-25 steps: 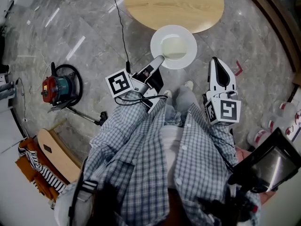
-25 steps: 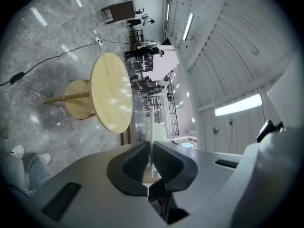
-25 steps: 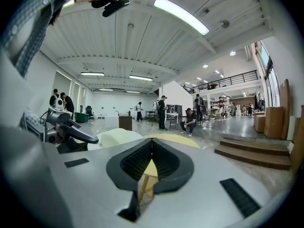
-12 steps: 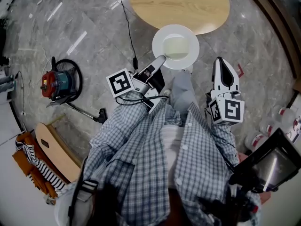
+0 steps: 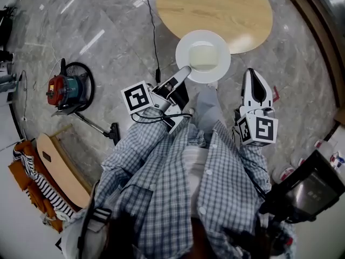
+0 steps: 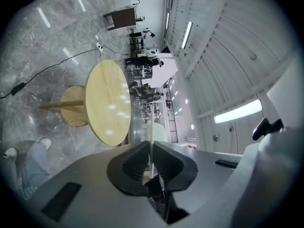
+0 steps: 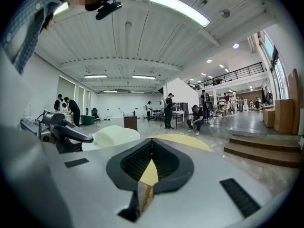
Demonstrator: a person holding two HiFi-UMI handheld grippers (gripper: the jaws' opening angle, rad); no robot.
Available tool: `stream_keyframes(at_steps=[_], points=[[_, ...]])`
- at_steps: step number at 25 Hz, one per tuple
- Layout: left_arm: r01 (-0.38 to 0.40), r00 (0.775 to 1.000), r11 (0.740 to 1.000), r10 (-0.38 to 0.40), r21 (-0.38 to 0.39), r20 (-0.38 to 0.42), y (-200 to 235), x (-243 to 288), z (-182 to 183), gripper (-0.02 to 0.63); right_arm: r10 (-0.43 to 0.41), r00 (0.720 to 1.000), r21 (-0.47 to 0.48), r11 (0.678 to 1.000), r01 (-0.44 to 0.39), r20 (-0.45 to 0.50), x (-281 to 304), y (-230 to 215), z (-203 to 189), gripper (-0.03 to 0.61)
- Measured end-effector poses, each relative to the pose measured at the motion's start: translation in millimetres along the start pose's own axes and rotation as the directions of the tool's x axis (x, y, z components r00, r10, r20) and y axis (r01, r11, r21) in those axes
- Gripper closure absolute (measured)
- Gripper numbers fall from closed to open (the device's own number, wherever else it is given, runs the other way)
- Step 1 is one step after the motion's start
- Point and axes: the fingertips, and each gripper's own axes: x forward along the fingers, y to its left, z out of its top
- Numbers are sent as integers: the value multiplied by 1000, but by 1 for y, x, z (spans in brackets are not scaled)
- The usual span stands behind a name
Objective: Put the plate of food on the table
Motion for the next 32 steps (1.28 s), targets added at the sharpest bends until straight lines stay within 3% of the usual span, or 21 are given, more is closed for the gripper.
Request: stream_keyframes(at_steps=[7, 13, 22, 32], points=[[5, 1000, 1000, -4, -5, 27, -3, 20, 19, 594, 48, 999, -19, 999, -48, -8, 34, -7, 9, 571], [-13, 999, 1000, 13, -16, 45, -6, 81, 43, 594, 75, 996, -9, 997, -75, -44, 88, -54, 27, 571], [-5, 996, 1000, 6, -13, 86, 5, 134, 68, 593, 149, 987, 0, 989, -149, -68, 149, -89, 15, 571], [-5, 989, 1000, 7, -12, 147, 2, 203, 78, 594, 190, 979, 87, 979, -184, -69, 199, -156, 16, 571]])
